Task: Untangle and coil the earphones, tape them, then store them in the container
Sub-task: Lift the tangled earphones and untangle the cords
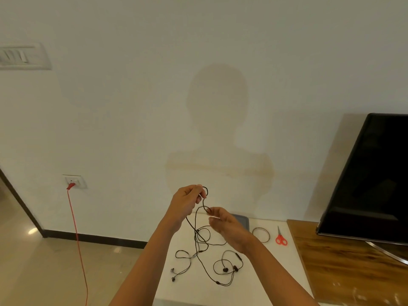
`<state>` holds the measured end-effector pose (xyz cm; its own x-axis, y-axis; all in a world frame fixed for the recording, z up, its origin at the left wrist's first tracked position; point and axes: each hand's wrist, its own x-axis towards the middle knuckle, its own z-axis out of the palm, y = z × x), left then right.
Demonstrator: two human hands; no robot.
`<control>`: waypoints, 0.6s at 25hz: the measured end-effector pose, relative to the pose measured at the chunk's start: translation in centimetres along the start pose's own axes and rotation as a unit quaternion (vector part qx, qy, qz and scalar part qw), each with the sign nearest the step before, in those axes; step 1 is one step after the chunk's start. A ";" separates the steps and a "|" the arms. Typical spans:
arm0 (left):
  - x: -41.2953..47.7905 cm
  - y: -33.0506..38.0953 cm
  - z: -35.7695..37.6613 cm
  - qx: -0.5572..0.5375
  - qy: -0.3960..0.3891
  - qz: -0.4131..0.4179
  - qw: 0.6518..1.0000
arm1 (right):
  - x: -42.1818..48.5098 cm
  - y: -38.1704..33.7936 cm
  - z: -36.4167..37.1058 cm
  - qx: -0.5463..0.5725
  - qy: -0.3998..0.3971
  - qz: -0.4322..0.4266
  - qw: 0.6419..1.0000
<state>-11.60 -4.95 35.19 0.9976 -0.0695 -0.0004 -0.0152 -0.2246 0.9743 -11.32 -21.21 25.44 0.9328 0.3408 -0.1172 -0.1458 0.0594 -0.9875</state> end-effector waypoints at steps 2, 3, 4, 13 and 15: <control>-0.3 0.2 0.4 0.002 -0.036 0.001 0.999 | 0.3 -0.1 0.6 -0.002 -0.001 -0.004 1.000; -0.5 0.3 0.7 0.004 -0.052 0.003 0.999 | 0.5 0.0 0.9 0.017 -0.020 -0.004 1.000; -0.7 0.4 0.8 0.007 -0.062 0.004 0.998 | 0.5 0.2 1.1 0.033 -0.036 -0.002 0.999; 0.1 -0.8 -1.6 -0.025 0.117 -0.010 0.993 | -1.8 3.0 -2.8 -0.074 0.153 0.006 0.986; 0.1 -1.3 -1.5 -0.014 0.119 -0.026 0.993 | -1.9 4.1 -3.7 -0.146 0.222 0.004 0.964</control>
<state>-11.42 -3.20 34.29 0.9849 0.1730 -0.0004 0.0347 -0.1951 0.9802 -12.50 -25.11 21.26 0.9907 -0.0978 -0.0941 -0.1145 -0.2302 -0.9664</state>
